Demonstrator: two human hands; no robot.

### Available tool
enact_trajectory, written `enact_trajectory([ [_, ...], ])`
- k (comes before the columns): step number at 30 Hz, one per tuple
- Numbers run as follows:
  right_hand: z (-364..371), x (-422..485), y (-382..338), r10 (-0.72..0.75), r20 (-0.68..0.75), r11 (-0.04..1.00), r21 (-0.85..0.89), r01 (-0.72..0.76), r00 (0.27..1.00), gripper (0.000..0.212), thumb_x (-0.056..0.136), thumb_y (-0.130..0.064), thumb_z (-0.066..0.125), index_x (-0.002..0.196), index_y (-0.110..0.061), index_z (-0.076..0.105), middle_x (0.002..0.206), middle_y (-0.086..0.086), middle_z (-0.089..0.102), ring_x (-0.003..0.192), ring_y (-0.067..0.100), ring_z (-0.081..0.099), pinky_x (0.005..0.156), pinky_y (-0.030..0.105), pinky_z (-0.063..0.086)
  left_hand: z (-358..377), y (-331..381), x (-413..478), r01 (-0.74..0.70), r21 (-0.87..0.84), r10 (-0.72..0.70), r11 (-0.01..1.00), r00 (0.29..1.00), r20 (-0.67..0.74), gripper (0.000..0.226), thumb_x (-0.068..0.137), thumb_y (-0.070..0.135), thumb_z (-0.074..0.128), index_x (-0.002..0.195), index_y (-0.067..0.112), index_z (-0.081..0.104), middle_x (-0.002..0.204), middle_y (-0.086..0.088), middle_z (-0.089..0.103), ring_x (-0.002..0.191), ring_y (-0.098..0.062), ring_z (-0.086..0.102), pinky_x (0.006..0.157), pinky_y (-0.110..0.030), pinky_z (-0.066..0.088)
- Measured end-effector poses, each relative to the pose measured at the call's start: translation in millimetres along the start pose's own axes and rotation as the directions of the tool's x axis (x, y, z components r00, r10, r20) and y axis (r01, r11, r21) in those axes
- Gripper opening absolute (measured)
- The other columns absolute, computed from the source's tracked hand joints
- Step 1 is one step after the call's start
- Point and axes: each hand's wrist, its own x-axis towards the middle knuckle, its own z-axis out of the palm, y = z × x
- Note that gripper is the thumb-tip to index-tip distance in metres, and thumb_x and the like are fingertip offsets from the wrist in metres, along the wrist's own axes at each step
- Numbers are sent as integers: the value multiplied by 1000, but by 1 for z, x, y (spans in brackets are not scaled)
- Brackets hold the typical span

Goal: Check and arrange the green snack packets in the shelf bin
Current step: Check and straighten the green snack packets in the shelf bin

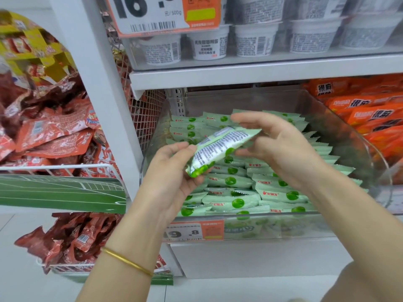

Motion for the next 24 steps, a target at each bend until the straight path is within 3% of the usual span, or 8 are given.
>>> enact_trajectory([
  [3,3,-1,0,-128,56,926,-351,140,990,35,69,-9,76,98,-27,69,118,-12,59,105,-1,57,86,17,47,-1,0,2,18,51,-17,999,1000,-19,29,95,10,52,122,2,48,77,-9,65,49,-9,60,39,-17,43],
  [7,8,4,2,-332,-36,823,-499,271,943,22,74,-10,74,83,-27,66,102,-21,60,94,-9,56,79,6,40,1,7,7,4,41,-3,999,1000,-18,29,100,22,43,118,1,49,78,-8,67,47,-12,60,38,-20,44],
  [9,10,8,3,-381,-117,822,-496,279,917,22,80,-13,71,90,-32,64,91,-30,64,88,-11,59,75,6,43,-1,7,15,-130,264,156,956,985,-78,23,102,26,35,113,10,47,87,-5,66,50,-13,60,43,-22,47],
  [10,11,10,2,-394,-157,824,-496,273,905,24,82,-16,69,92,-37,62,87,-34,63,85,-11,60,73,7,46,-4,5,21,-227,474,303,851,949,-89,20,102,24,34,113,13,47,91,-4,64,57,-13,61,51,-24,50],
  [12,12,16,4,-357,-220,858,-462,225,908,26,86,-18,66,92,-42,59,90,-30,64,84,-3,64,69,18,55,-11,0,31,-346,810,547,473,836,38,24,98,13,37,115,14,53,106,-8,62,88,-18,62,81,-26,49],
  [15,15,30,11,-298,-239,844,-519,138,924,11,86,-20,65,93,-28,63,91,-9,68,78,13,67,62,36,59,-15,-12,45,-344,936,538,81,805,249,30,93,4,40,117,3,58,130,-15,50,117,-29,47,104,-34,36],
  [19,29,51,16,-376,-143,665,-730,159,916,23,86,-25,65,95,-4,61,83,11,67,75,28,62,67,42,50,-11,-20,51,-238,963,315,-126,911,266,35,98,24,32,115,3,55,135,-17,44,121,-33,42,104,-40,32],
  [24,50,74,9,-314,25,410,-898,159,949,23,91,-29,58,107,-13,58,95,8,65,86,30,59,68,36,47,-11,-24,46,-187,950,235,-251,940,247,48,100,32,24,137,4,38,151,-17,26,135,-31,30,114,-37,16],
])
